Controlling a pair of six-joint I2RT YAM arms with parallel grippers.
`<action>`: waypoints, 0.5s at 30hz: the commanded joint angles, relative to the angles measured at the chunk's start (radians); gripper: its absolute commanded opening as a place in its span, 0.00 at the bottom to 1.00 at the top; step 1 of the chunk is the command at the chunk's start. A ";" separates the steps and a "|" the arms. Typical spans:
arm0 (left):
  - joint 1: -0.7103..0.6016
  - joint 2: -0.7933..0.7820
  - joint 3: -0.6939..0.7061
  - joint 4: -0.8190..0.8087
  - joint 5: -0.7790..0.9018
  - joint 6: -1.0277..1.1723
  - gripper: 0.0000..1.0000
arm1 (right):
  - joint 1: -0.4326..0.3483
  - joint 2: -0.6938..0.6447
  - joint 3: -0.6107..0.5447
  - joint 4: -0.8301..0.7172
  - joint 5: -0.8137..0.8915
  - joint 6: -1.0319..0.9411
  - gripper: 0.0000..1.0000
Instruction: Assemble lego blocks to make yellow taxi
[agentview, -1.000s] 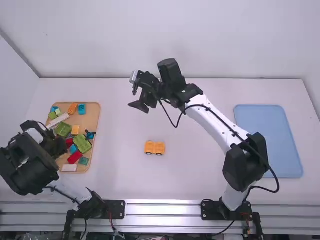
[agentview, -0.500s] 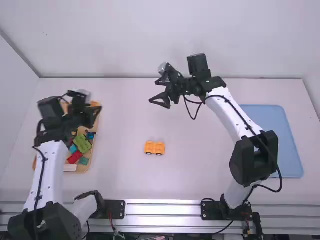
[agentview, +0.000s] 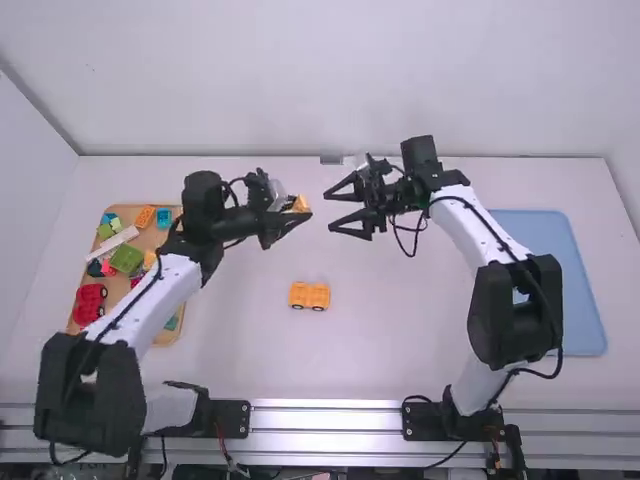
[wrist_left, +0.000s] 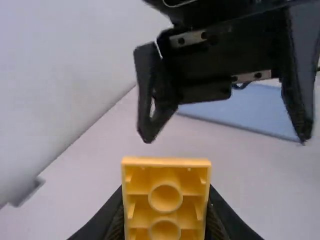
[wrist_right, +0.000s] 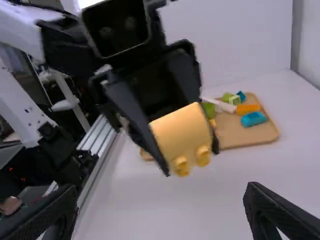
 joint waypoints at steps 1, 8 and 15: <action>0.004 0.063 -0.005 0.090 0.154 -0.118 0.10 | -0.015 -0.003 -0.006 -0.040 -0.095 -0.152 0.88; 0.001 0.177 -0.005 0.320 0.293 -0.246 0.13 | -0.001 -0.003 -0.006 0.023 -0.101 -0.111 0.82; -0.008 0.177 -0.005 0.334 0.335 -0.238 0.13 | 0.040 -0.002 -0.006 0.206 -0.035 0.078 0.78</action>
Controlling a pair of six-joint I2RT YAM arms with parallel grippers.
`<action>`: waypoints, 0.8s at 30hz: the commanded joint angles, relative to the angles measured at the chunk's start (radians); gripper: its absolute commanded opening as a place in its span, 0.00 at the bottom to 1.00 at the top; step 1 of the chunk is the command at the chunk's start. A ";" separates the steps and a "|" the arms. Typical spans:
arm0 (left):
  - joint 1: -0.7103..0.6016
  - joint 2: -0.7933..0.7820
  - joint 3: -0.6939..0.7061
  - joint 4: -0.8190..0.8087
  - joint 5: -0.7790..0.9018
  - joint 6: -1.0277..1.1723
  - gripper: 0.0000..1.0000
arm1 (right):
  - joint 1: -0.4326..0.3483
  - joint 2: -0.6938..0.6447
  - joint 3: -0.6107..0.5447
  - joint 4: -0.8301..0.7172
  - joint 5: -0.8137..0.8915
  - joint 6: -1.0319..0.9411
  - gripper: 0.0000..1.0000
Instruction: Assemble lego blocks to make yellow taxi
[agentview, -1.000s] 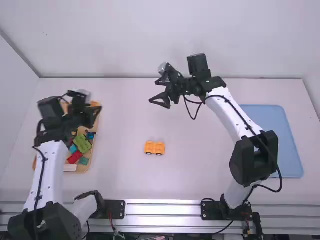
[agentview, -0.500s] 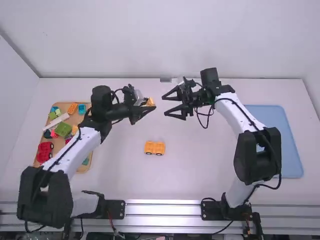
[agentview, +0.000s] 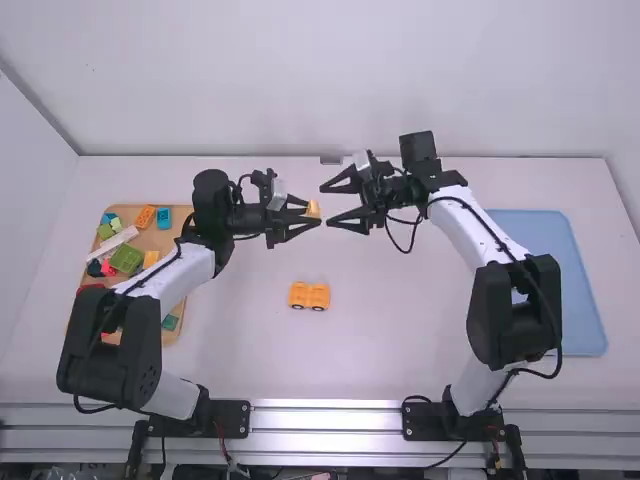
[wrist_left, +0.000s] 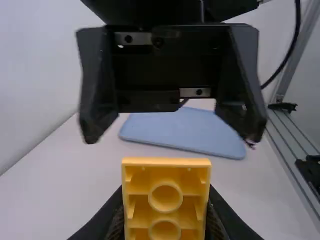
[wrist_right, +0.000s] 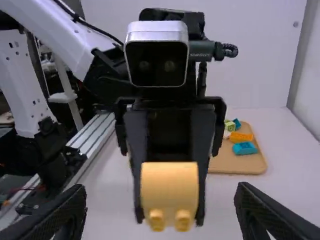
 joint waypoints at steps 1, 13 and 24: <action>-0.007 -0.003 -0.005 0.003 0.042 -0.018 0.13 | 0.026 -0.002 -0.005 0.046 0.020 0.117 0.78; -0.003 -0.003 -0.005 0.010 0.042 0.030 0.08 | 0.069 -0.002 -0.005 0.160 0.140 0.274 0.61; -0.010 -0.003 -0.005 0.037 0.042 0.027 0.11 | 0.070 -0.002 -0.005 0.159 0.143 0.267 0.33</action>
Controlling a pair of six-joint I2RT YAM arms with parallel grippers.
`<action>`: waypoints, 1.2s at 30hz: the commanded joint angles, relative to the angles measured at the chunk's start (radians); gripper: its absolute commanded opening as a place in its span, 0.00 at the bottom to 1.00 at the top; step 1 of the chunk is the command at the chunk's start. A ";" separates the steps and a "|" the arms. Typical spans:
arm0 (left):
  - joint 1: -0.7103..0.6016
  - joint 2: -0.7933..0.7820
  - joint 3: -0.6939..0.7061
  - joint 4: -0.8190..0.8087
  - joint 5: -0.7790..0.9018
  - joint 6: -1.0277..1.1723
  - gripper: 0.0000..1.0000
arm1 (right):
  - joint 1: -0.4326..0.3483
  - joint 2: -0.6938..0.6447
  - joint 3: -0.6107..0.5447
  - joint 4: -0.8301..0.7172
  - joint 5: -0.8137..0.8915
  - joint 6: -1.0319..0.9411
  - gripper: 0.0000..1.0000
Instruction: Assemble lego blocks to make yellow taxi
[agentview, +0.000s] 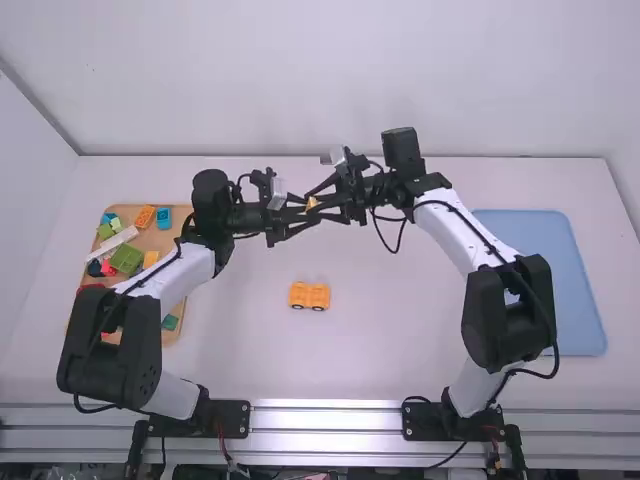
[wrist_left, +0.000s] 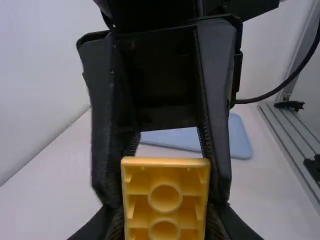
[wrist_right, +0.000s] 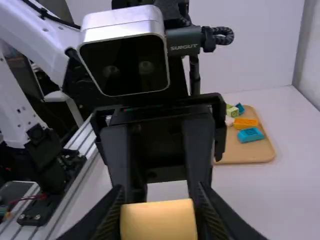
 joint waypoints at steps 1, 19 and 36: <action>-0.008 -0.003 -0.006 0.016 0.057 0.016 0.12 | -0.003 -0.002 -0.005 0.003 0.026 0.005 0.32; 0.001 -0.003 -0.006 -0.164 -0.248 0.017 0.99 | -0.018 -0.106 -0.003 -0.034 0.811 0.360 0.15; 0.007 -0.003 -0.006 -0.204 -0.625 0.017 0.99 | 0.069 0.115 -0.005 -0.701 1.262 0.915 0.12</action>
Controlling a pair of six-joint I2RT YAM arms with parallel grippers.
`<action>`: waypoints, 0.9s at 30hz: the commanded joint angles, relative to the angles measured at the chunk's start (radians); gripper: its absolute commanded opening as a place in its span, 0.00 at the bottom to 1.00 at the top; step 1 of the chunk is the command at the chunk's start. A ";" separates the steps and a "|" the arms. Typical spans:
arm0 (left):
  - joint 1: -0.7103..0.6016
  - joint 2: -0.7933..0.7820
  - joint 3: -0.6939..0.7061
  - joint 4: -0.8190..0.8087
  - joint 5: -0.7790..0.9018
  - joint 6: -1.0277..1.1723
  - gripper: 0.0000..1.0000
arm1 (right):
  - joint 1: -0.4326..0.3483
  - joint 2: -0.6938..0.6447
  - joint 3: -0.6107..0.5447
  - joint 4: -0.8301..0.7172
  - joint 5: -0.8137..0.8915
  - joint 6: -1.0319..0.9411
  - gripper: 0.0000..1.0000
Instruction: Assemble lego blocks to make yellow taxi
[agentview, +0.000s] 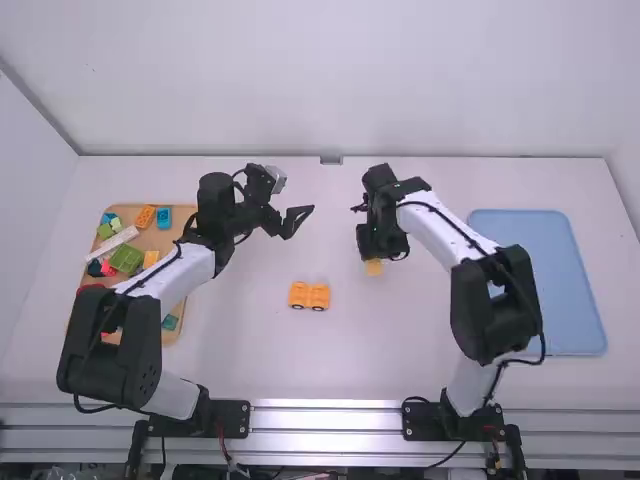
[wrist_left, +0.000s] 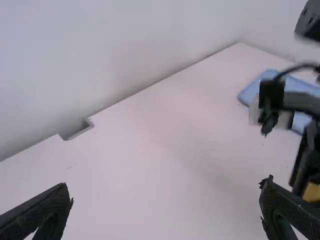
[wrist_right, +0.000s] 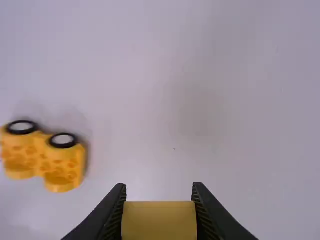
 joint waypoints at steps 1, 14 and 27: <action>0.006 -0.003 -0.004 -0.006 -0.050 0.016 0.99 | -0.005 0.060 -0.005 -0.014 0.006 0.142 0.12; 0.011 -0.003 -0.004 -0.064 -0.050 0.085 0.99 | -0.005 0.190 -0.005 -0.019 -0.105 0.444 0.00; 0.009 -0.003 -0.004 -0.097 -0.050 0.076 0.99 | 0.036 0.190 -0.005 -0.076 0.042 1.092 0.00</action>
